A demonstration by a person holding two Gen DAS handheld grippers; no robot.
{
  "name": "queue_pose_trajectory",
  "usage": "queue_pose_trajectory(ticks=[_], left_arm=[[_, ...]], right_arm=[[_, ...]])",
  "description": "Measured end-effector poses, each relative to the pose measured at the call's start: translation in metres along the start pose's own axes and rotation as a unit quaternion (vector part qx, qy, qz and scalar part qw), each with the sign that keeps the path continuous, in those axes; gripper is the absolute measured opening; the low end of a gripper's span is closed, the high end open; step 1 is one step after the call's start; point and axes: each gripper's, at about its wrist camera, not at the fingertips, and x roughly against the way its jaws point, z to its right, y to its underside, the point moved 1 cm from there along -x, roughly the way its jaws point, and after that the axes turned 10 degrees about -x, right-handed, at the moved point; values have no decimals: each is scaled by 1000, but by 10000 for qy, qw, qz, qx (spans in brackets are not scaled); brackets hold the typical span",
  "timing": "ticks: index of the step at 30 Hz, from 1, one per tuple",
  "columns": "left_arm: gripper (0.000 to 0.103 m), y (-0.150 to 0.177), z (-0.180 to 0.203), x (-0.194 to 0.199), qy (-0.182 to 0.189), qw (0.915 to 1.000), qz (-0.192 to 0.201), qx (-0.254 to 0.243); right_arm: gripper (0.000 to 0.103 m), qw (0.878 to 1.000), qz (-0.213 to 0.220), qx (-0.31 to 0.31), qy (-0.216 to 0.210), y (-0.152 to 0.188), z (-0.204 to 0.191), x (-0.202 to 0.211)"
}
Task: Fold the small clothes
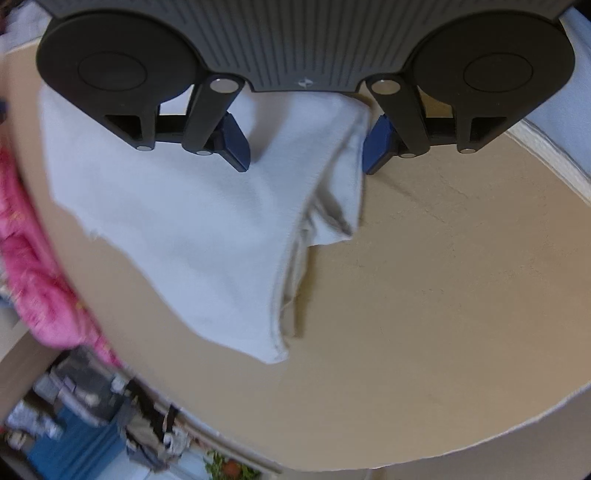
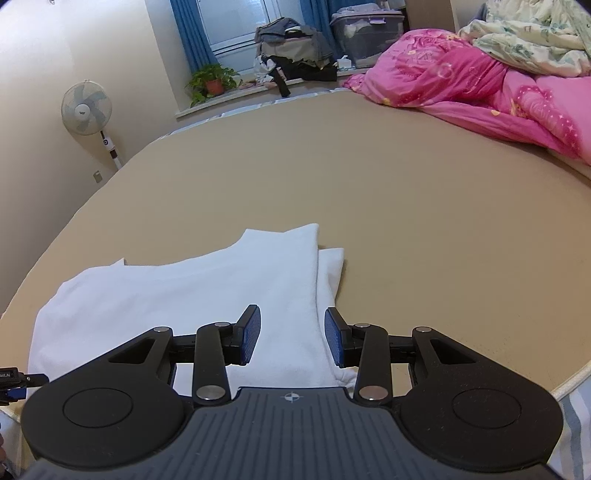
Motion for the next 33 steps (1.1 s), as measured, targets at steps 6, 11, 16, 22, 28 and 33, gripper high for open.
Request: queue_pose_trajectory(ticks=[6, 11, 16, 22, 28, 33], left_arm=[[55, 15, -13, 6, 209, 9981, -86, 576], [53, 30, -41, 19, 669, 9850, -139, 1582], [53, 43, -58, 12, 1116, 9709, -66, 2118], [54, 44, -69, 3, 1203, 9600, 219, 2520], [54, 23, -55, -13, 1145, 9626, 378, 2425], [42, 17, -39, -10, 833, 9764, 474, 1936]], right_arm=[[40, 10000, -5, 15, -21, 0, 4, 3], [40, 9998, 56, -159, -140, -5, 10, 9], [40, 9997, 6, -236, -24, -5, 12, 4], [40, 9995, 4, -290, 130, -3, 11, -2], [40, 9996, -51, 13, 267, 4, 7, -5], [40, 9993, -64, 160, 337, 6, 7, -6]])
